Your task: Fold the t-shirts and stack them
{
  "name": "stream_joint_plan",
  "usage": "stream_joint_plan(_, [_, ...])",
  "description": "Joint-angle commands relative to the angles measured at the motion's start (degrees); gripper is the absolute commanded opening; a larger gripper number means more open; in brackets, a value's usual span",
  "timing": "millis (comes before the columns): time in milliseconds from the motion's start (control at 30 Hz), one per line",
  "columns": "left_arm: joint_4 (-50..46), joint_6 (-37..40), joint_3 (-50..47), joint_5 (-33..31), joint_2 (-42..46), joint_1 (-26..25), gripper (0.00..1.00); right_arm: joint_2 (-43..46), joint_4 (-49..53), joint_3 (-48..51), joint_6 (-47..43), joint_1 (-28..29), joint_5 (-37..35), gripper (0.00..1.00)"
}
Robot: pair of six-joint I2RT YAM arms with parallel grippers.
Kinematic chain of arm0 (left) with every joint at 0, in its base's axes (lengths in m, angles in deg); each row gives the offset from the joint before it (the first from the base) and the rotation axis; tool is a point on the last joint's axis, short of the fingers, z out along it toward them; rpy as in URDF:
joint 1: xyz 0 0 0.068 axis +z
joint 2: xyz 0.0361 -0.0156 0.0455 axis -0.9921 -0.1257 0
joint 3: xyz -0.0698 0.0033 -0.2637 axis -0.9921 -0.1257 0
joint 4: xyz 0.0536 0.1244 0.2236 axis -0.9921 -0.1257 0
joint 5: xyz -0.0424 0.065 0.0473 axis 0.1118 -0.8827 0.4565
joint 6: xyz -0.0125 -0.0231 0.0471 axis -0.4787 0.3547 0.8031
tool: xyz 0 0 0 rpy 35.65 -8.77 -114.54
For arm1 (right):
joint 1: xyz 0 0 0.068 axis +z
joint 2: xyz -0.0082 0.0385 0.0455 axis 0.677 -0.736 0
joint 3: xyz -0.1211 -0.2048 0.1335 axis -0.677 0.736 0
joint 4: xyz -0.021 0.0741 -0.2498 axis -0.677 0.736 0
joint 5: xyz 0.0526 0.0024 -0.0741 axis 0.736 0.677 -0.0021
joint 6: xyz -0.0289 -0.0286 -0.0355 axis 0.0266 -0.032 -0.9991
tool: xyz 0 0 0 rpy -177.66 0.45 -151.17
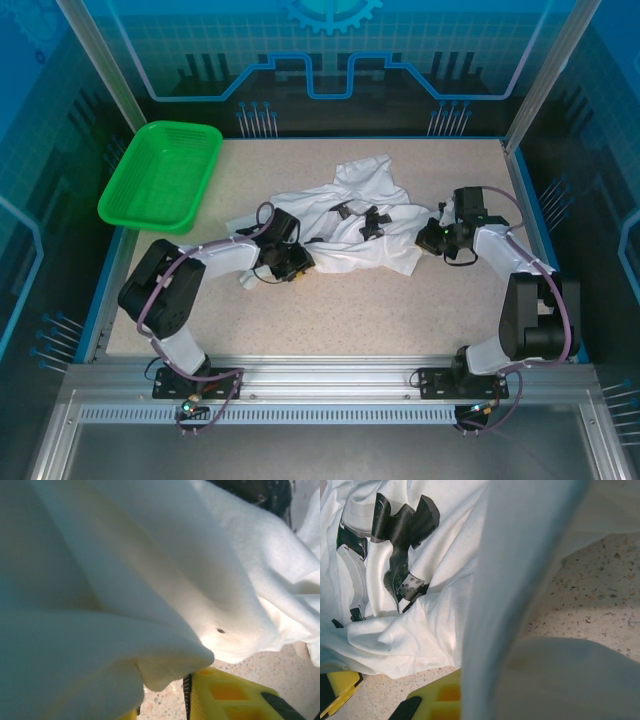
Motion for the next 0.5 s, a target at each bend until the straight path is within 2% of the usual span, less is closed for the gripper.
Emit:
stream_joint_plan(0, [-1.6, -0.6, 1.7, -3.1, -1.0, -0.5, 0.26, -0.7, -0.1, 0.1, -0.8, 0.1, 1.4, 0.0])
stream_joint_plan(100, [-1.8, -0.8, 2.1, -3.7, -1.0, -0.8, 0.18, -0.4, 0.0, 0.2, -0.9, 0.1, 1.4, 0.0])
stream_joint_plan(267, [-2.6, -0.7, 2.4, -4.1, -0.2, -1.1, 0.13, -0.1, 0.1, 0.2, -1.0, 0.1, 1.5, 0.0])
stream_joint_plan(400, [-3.6, -0.6, 1.8, -4.1, 2.1, -1.2, 0.02, 0.3, 0.4, 0.2, -1.0, 0.1, 1.3, 0.0])
stream_joint_plan(467, [-4.6, -0.4, 1.3, -4.1, 3.8, -1.2, 0.0, 0.5, 0.4, 0.2, -1.0, 0.0, 1.3, 0.0])
